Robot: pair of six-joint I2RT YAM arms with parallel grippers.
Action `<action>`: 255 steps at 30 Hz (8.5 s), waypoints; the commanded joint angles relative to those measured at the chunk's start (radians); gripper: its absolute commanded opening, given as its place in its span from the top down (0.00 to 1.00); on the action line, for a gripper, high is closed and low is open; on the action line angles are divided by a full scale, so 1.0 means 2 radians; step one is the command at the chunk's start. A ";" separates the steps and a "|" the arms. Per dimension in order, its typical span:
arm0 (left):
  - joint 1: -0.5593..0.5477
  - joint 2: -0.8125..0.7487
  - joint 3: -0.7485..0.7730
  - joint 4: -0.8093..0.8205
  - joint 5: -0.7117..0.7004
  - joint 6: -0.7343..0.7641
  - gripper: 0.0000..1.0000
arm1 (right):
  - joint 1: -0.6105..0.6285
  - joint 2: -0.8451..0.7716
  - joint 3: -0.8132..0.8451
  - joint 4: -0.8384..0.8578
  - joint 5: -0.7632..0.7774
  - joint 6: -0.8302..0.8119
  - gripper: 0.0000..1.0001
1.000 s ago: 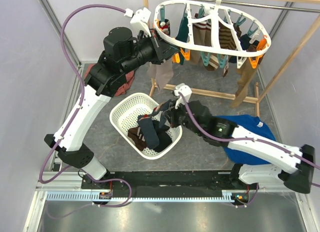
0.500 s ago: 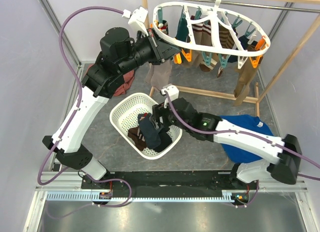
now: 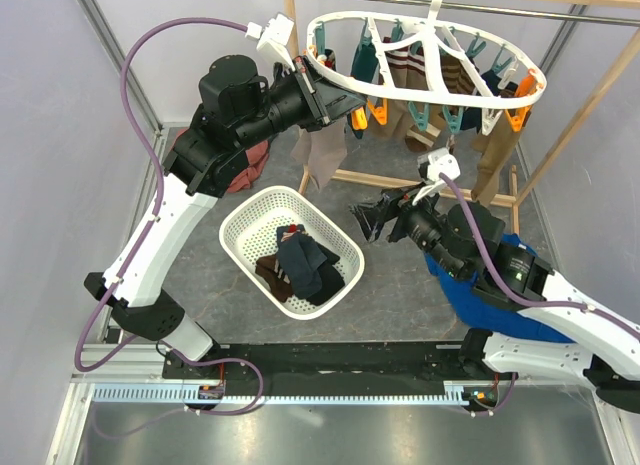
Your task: Remove the socks clipped to the hanger
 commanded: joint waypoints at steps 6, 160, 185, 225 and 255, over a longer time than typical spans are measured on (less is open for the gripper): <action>0.001 -0.011 -0.005 0.016 0.038 -0.026 0.98 | 0.000 0.026 -0.009 0.029 0.050 -0.038 0.14; 0.046 0.022 0.075 -0.031 0.070 0.078 0.98 | -0.038 0.228 -0.057 0.179 -0.111 -0.040 0.38; 0.046 0.015 0.067 -0.028 0.074 0.066 0.98 | -0.031 0.172 -0.086 0.189 -0.037 -0.053 0.39; 0.046 0.021 0.035 0.016 0.094 0.002 0.69 | -0.048 0.329 0.128 0.328 0.224 -0.211 1.00; 0.060 -0.018 0.035 -0.077 -0.025 0.042 0.37 | -0.049 0.208 0.040 0.298 0.076 -0.143 1.00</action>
